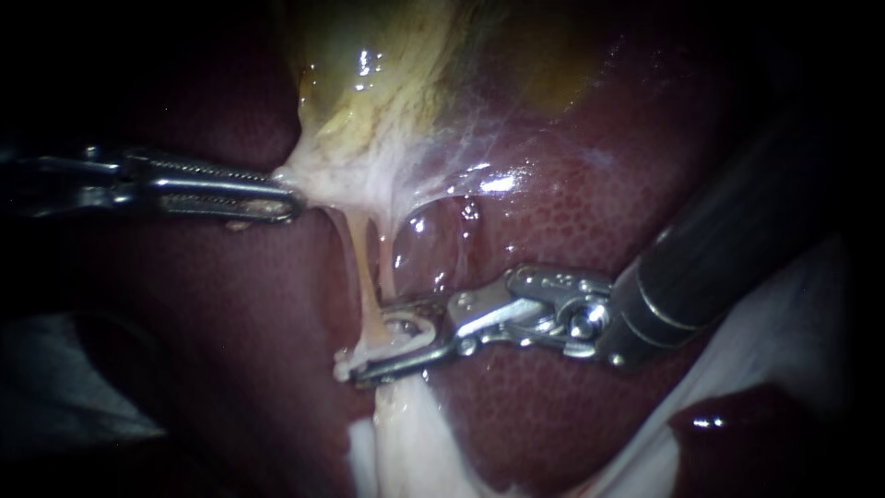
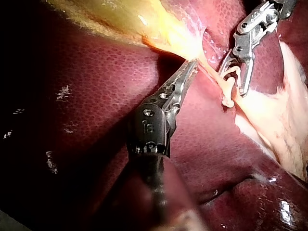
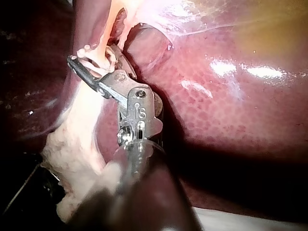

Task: Clipping second clip left tube

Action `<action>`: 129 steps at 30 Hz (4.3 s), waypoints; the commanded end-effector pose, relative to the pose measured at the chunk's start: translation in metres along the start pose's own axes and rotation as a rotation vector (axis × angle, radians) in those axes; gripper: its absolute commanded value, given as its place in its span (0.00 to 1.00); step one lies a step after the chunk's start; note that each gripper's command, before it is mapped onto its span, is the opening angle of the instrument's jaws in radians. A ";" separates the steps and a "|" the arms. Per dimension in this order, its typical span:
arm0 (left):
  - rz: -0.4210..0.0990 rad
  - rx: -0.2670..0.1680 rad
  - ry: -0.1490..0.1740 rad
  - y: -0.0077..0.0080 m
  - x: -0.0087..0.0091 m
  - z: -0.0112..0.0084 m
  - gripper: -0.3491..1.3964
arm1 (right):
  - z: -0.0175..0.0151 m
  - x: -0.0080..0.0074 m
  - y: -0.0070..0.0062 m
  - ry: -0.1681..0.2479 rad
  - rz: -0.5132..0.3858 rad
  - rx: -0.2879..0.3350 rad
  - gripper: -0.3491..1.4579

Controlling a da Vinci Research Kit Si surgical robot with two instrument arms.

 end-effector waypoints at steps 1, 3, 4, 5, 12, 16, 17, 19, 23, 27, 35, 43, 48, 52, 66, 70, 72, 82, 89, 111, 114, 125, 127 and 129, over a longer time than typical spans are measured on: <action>0.000 0.001 0.000 0.0000 0.0000 0.0000 0.00 | 0.0002 0.0001 -0.0001 0.005 0.005 0.006 0.47; 0.000 0.001 0.000 0.0000 0.0000 0.0001 0.00 | 0.0005 0.0002 -0.0005 0.012 0.006 0.022 0.47; 0.000 0.001 0.000 0.0000 0.0000 0.0001 0.00 | 0.0007 0.0003 -0.0006 0.014 0.011 0.026 0.47; 0.000 0.001 0.000 0.0000 0.0000 0.0001 0.00 | 0.0008 0.0004 -0.0007 0.021 0.010 0.032 0.47; 0.000 0.001 0.000 0.0000 0.0000 0.0002 0.00 | 0.0014 0.0010 -0.0013 0.048 0.008 0.054 0.47; 0.000 0.001 0.000 0.0000 0.0000 0.0002 0.00 | 0.0013 0.0011 -0.0014 0.048 0.008 0.058 0.47; 0.000 0.001 0.000 0.0000 0.0000 0.0002 0.00 | 0.0013 0.0011 -0.0013 0.048 0.008 0.058 0.47; 0.000 0.001 0.000 0.0000 0.0000 0.0002 0.00 | 0.0012 0.0012 -0.0014 0.048 0.009 0.058 0.47; 0.000 0.001 0.000 0.0000 0.0000 0.0001 0.00 | 0.0009 0.0014 -0.0014 0.050 0.010 0.054 0.47; 0.000 0.000 0.000 0.0000 0.0000 0.0000 0.00 | -0.0005 0.0020 -0.0013 0.056 0.015 0.050 0.47; 0.000 0.000 0.000 0.0000 0.0000 0.0000 0.00 | -0.0021 0.0028 -0.0015 0.059 0.022 0.054 0.46; 0.000 0.000 0.000 0.0000 0.0000 0.0000 0.00 | -0.0015 0.0028 -0.0019 0.069 0.020 0.060 0.46; 0.000 0.000 0.000 0.0000 0.0000 0.0000 0.00 | -0.0017 0.0029 -0.0022 0.069 0.020 0.069 0.46; 0.000 0.000 0.000 0.0000 0.0000 0.0000 0.00 | -0.0027 0.0028 -0.0022 0.068 0.021 0.074 0.46; 0.000 0.000 0.000 0.0000 0.0000 0.0000 0.00 | -0.0028 0.0028 -0.0028 0.050 0.010 0.128 0.46; 0.000 0.000 0.000 0.0000 0.0000 0.0000 0.00 | -0.0025 0.0027 -0.0030 0.067 0.003 0.156 0.46; 0.000 0.001 0.000 0.0000 0.0000 0.0001 0.00 | -0.0026 0.0027 -0.0029 0.065 -0.007 0.171 0.46; -0.001 0.003 0.001 0.0001 0.0001 0.0005 0.00 | -0.0027 0.0018 -0.0016 0.089 -0.198 0.180 0.45; -0.001 0.004 0.001 0.0001 0.0001 0.0006 0.00 | -0.0026 0.0018 -0.0016 0.105 -0.249 0.211 0.44; -0.001 0.004 0.001 0.0000 0.0001 0.0008 0.00 | -0.0025 0.0022 -0.0015 0.138 -0.230 0.237 0.44; -0.001 0.005 0.001 0.0000 0.0002 0.0008 0.00 | -0.0022 0.0028 -0.0013 0.183 -0.189 0.237 0.45; -0.001 0.004 0.001 0.0000 0.0001 0.0006 0.00 | -0.0026 0.0035 -0.0015 0.216 -0.147 0.250 0.44; -0.001 0.004 0.001 0.0000 0.0001 0.0006 0.00 | -0.0026 0.0035 -0.0015 0.213 -0.124 0.253 0.44; -0.001 0.004 0.001 0.0000 0.0001 0.0006 0.00 | -0.0025 0.0033 -0.0016 0.210 -0.108 0.255 0.44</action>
